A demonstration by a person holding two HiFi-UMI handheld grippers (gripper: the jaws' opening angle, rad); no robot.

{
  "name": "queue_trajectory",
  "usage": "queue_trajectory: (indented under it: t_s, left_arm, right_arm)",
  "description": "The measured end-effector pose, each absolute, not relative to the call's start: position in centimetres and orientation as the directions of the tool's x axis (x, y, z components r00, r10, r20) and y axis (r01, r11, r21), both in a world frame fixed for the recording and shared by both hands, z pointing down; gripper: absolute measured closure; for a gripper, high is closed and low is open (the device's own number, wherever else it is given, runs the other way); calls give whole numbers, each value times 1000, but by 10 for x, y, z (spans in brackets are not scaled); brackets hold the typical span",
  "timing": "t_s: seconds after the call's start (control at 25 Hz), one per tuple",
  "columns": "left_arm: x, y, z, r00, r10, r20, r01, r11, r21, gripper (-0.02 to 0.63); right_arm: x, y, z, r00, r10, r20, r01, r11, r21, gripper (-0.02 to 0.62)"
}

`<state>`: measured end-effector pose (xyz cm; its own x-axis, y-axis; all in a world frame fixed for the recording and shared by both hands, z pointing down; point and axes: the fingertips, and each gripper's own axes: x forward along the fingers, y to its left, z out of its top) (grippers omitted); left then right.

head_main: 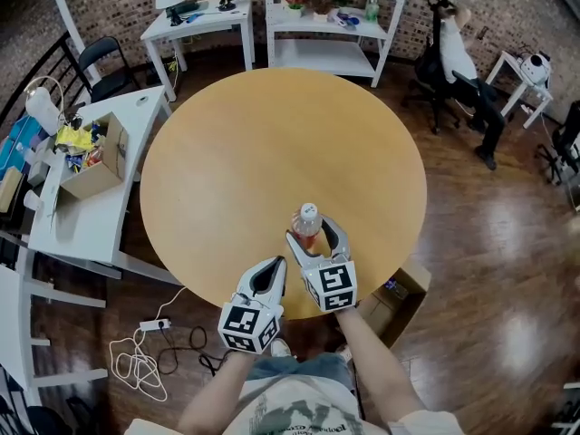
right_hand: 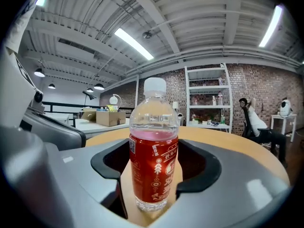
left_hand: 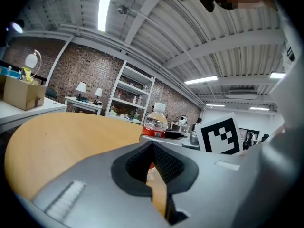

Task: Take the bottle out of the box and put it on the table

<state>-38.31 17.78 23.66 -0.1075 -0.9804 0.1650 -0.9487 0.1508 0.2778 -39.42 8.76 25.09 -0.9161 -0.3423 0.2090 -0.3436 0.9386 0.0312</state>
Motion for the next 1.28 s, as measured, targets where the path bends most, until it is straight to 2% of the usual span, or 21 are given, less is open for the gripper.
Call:
queue_trajectory:
  t_s: [0.24, 0.4, 0.64, 1.0, 1.12, 1.28]
  left_arm:
    - [-375, 182, 234, -100, -985, 141, -944, 139, 300, 612]
    - [-354, 179, 227, -57, -992, 110, -945, 89, 314, 612]
    - [-316, 169, 208, 34, -998, 55, -951, -16, 309, 612]
    - [-282, 179, 184, 109, -994, 10, -963, -103, 249, 612]
    - [-270, 184, 181, 131, -991, 4, -967, -127, 222, 612]
    - [-265, 187, 181, 142, -990, 4, -969, -138, 206, 612]
  right_arm:
    - [-362, 95, 233, -899, -386, 206, -390, 921, 23, 313]
    - [-324, 119, 220, -885, -421, 199, -426, 905, 22, 377]
    - [-280, 145, 194, -870, -463, 167, -463, 885, 45, 437]
    - [-243, 173, 176, -861, -483, 159, -478, 876, 69, 572]
    - [-235, 177, 177, -860, -482, 169, -479, 876, 61, 595]
    - [-230, 179, 184, -858, -476, 192, -479, 877, 34, 595]
